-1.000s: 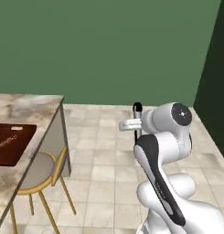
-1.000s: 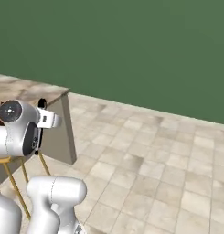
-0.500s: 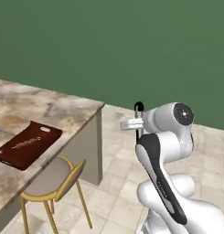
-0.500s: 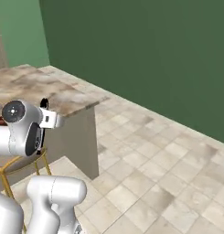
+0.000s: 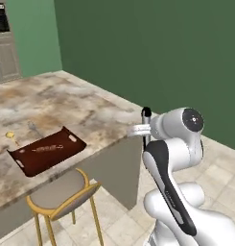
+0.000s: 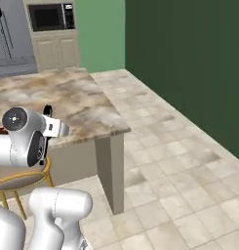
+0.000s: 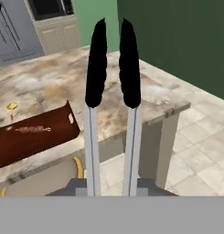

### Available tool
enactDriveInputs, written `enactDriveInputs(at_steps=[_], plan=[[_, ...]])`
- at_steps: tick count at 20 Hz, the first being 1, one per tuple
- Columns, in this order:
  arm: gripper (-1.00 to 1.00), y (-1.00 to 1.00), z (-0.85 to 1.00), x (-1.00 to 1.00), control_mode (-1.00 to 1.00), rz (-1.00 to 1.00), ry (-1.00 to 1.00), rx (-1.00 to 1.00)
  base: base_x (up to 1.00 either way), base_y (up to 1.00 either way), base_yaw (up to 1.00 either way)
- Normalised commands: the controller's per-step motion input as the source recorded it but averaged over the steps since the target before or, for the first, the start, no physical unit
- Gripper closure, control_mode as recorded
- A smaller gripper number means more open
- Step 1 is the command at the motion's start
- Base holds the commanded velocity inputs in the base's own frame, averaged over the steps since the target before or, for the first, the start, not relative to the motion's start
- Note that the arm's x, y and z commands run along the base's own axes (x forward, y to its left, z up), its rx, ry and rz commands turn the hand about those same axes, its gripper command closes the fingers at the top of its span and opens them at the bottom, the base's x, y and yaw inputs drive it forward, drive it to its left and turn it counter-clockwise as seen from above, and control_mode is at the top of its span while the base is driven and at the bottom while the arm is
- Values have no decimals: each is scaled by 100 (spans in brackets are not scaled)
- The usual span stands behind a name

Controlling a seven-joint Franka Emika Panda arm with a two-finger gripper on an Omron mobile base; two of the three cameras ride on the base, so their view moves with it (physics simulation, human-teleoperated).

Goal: Take the tongs from the drawer on the left and place them on the dining counter next to the tray containing the kebab skewer.

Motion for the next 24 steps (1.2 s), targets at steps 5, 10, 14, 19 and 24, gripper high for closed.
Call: enactDriveInputs(at_steps=[5, 10, 14, 19, 24], plan=[[100, 0, 0, 0, 100, 0, 0, 0, 85, -30, 67], [100, 0, 0, 0, 100, 0, 0, 0, 76, -36, 63], [100, 0, 0, 0, 100, 0, 0, 0, 36, -30, 31], [100, 0, 0, 0, 100, 0, 0, 0, 16, 0, 0], [100, 0, 0, 0, 100, 0, 0, 0, 79, -7, -2]])
